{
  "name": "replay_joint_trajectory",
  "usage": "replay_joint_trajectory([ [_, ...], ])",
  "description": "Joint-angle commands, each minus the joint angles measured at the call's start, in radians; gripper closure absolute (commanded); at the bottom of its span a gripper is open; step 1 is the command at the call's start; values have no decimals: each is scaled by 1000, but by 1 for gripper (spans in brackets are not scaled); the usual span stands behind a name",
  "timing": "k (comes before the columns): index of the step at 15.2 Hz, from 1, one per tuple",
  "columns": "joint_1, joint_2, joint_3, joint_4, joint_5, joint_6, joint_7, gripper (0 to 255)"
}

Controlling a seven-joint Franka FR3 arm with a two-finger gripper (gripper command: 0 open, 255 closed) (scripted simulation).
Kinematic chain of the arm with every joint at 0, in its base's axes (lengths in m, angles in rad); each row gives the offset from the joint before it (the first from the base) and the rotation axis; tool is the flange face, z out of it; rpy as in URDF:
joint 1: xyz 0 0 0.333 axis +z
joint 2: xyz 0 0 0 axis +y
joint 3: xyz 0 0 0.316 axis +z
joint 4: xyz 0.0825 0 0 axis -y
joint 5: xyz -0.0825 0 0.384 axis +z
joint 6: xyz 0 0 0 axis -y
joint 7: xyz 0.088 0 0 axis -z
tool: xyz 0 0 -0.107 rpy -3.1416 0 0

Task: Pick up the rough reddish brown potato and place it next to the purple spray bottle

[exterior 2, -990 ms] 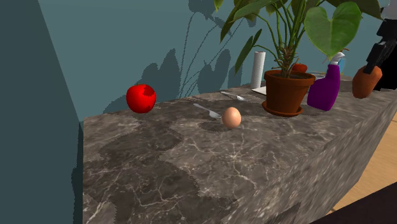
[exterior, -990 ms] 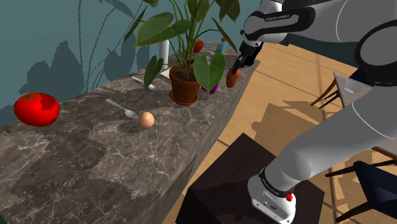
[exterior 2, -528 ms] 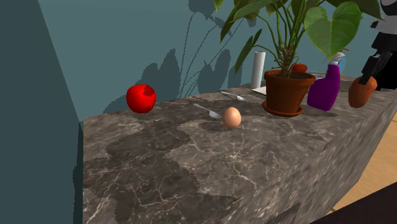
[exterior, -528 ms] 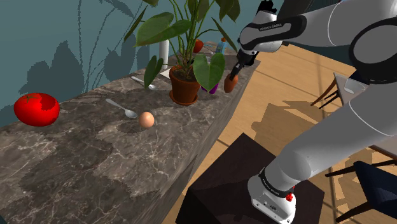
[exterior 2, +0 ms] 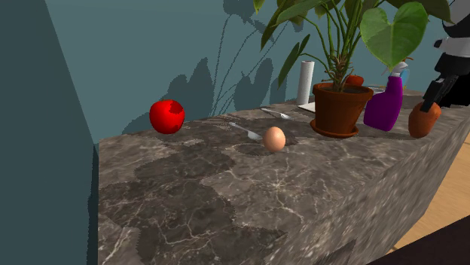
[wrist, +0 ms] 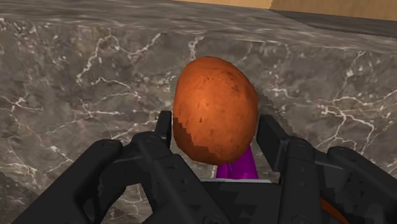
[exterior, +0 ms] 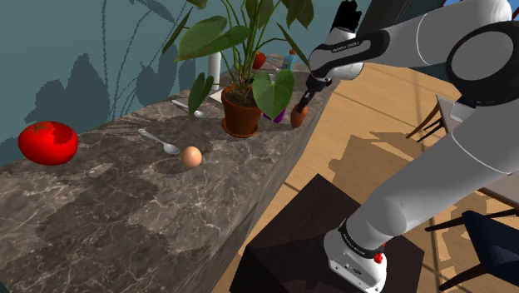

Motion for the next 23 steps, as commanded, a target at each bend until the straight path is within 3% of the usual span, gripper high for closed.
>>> replay_joint_trajectory([
  [1,1,19,-1,-12,7,25,-4,255],
  [9,3,83,-4,-56,40,129,-30,255],
  [17,2,83,-3,-56,40,129,-30,255],
  [18,2,84,-2,-56,41,131,-31,0],
  [23,2,83,-3,-56,40,129,-30,0],
])
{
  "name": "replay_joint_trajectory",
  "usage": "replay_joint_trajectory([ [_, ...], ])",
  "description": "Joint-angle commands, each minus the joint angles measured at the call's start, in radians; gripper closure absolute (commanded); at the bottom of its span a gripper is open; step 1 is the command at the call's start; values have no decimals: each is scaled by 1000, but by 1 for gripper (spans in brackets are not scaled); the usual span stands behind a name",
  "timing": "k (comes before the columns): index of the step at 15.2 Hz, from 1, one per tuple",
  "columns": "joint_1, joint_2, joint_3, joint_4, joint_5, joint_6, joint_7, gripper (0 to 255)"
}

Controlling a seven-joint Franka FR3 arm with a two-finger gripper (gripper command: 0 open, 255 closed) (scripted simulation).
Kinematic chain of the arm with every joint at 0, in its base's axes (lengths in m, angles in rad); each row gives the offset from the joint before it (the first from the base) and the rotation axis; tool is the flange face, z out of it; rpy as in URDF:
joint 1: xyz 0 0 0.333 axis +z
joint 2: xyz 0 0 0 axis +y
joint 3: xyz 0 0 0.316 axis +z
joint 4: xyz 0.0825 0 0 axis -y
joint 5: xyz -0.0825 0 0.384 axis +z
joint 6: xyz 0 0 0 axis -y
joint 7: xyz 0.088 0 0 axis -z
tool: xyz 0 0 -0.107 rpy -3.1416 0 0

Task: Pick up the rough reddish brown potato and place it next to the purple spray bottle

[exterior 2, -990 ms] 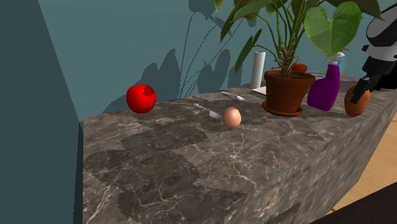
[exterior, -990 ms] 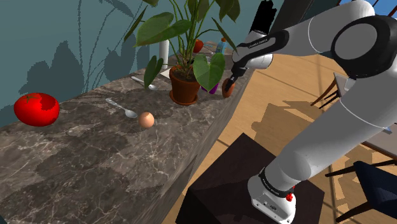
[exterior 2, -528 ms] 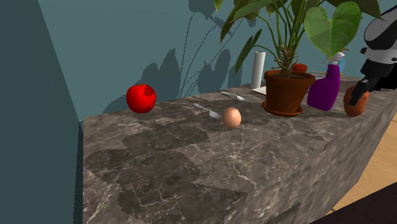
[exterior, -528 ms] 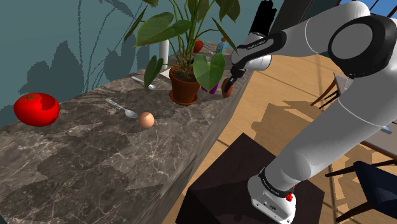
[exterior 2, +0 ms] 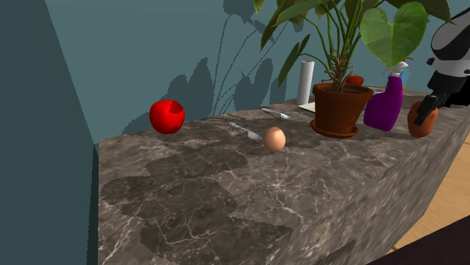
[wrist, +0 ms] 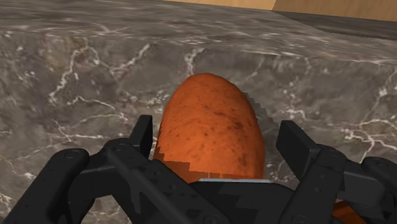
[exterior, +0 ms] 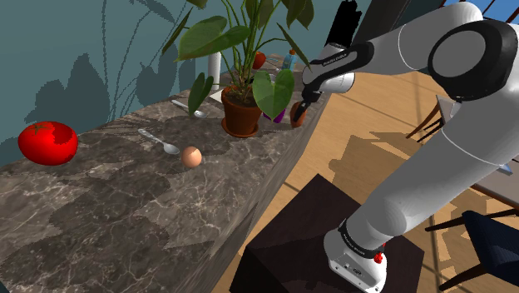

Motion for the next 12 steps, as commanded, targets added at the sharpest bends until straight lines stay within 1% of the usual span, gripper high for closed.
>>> replay_joint_trajectory([
  [1,0,-27,0,5,-15,-33,12,0],
  [4,-3,-96,3,32,-47,-126,35,0],
  [12,-4,-96,4,32,-47,-126,35,0],
])
